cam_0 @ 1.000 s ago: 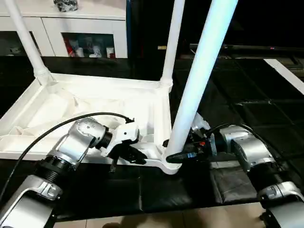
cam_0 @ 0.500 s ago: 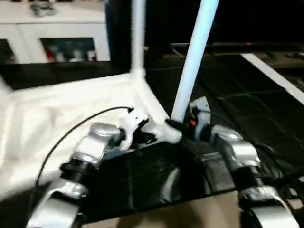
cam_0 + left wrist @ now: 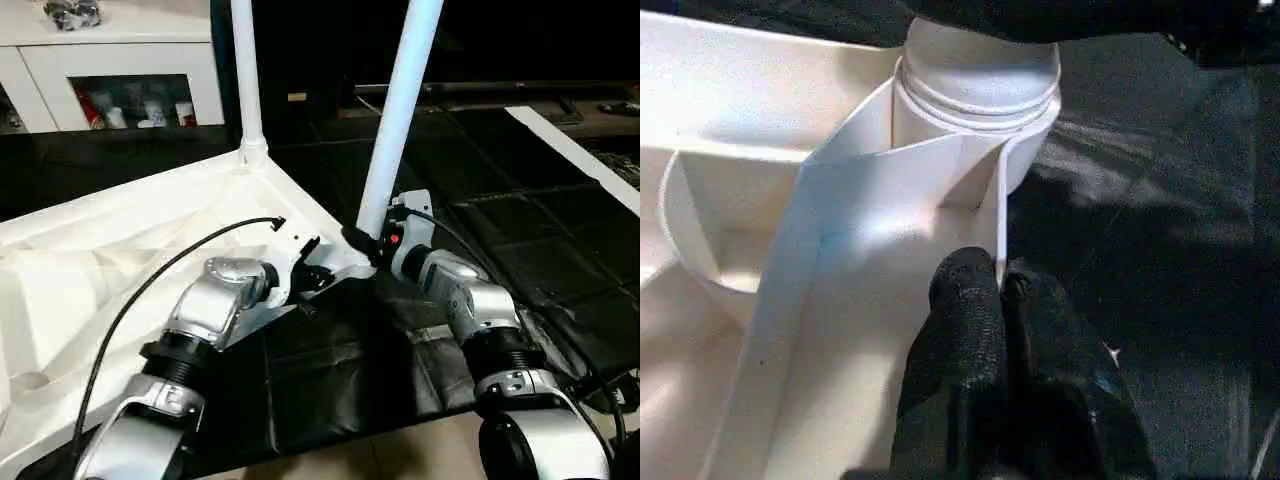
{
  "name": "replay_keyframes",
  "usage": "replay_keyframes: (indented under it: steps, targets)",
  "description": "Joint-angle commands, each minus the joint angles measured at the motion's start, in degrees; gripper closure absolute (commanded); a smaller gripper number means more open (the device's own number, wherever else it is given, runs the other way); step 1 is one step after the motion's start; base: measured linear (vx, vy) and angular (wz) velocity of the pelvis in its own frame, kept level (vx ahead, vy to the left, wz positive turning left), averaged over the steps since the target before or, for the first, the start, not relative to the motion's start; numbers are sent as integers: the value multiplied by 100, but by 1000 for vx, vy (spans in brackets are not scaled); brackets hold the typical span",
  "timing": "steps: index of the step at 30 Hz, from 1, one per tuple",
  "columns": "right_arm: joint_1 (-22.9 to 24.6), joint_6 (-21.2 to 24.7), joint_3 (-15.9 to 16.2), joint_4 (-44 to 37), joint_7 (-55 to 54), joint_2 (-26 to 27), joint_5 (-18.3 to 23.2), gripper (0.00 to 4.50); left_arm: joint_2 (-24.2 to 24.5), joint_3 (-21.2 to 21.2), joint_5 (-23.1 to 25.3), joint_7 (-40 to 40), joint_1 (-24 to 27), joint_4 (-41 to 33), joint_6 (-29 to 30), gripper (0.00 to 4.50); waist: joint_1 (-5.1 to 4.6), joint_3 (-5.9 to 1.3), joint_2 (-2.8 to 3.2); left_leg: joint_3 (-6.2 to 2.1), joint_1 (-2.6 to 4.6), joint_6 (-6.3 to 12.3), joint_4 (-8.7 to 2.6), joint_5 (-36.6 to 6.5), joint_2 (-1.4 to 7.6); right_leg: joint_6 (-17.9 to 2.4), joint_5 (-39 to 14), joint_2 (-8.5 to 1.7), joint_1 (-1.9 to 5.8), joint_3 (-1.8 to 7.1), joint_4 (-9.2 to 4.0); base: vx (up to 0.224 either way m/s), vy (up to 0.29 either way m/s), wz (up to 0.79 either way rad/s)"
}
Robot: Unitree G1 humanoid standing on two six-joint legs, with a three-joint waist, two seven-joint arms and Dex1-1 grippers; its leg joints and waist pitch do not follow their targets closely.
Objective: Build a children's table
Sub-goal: Rotate leg to tighten
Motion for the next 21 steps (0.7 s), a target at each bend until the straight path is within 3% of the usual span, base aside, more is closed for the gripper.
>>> replay_keyframes:
  steps: [1, 5, 9, 13, 16, 19, 21]
  targets:
    - [320, 367, 462, -171, 1015, -149, 185, 101, 161, -239, -169, -625, 22, -464, -356, 450, 66, -372, 60, 14, -44, 205, -370, -918, 50, -1082, -1246, -301, 362, 286, -421, 0, 0, 0]
    - [613, 308, 723, -790, 2247, -776, 296, 66, 592, -471, -155, -1308, 165, -554, -684, 450, 153, -397, 49, 31, -55, 398, -332, -621, 60, -1225, -615, -278, 373, 291, -341, 0, 0, 0]
    - [672, 169, 1001, -993, 2988, -1325, 259, 30, 927, -674, -156, -1955, 204, -469, -1189, 450, 228, -373, 62, 29, -37, 328, -351, -800, 70, -1231, -953, -303, 351, 284, -380, 0, 0, 0]
    - [637, 108, 1152, -1165, 3754, -1713, 327, 30, 1181, -832, -302, -2674, 197, -453, -1533, 450, 316, -372, 82, 49, 2, 262, -342, -949, 91, -1217, -1027, -286, 331, 292, -382, 0, 0, 0]
    - [623, 74, 1230, -1258, 4094, -1835, 379, 30, 1288, -933, -346, -2982, 186, -477, -1592, 450, 360, -370, 84, 51, -19, 238, -336, -905, 101, -1296, -825, -288, 331, 293, -337, 0, 0, 0]
    - [569, -14, 1464, -1289, 4521, -2003, 282, 30, 1468, -1158, -290, -3376, 160, -509, -1726, 450, 411, -366, 98, 47, -8, 204, -343, -1019, 100, -1259, -1024, -295, 327, 289, -357, 0, 0, 0]
    - [542, -80, 1553, -1254, 4604, -2041, 210, 56, 1488, -1197, -255, -3428, 146, -483, -1799, 450, 441, -364, 95, 55, 8, 165, -342, -1066, 106, -1266, -1067, -299, 308, 296, -364, 0, 0, 0]
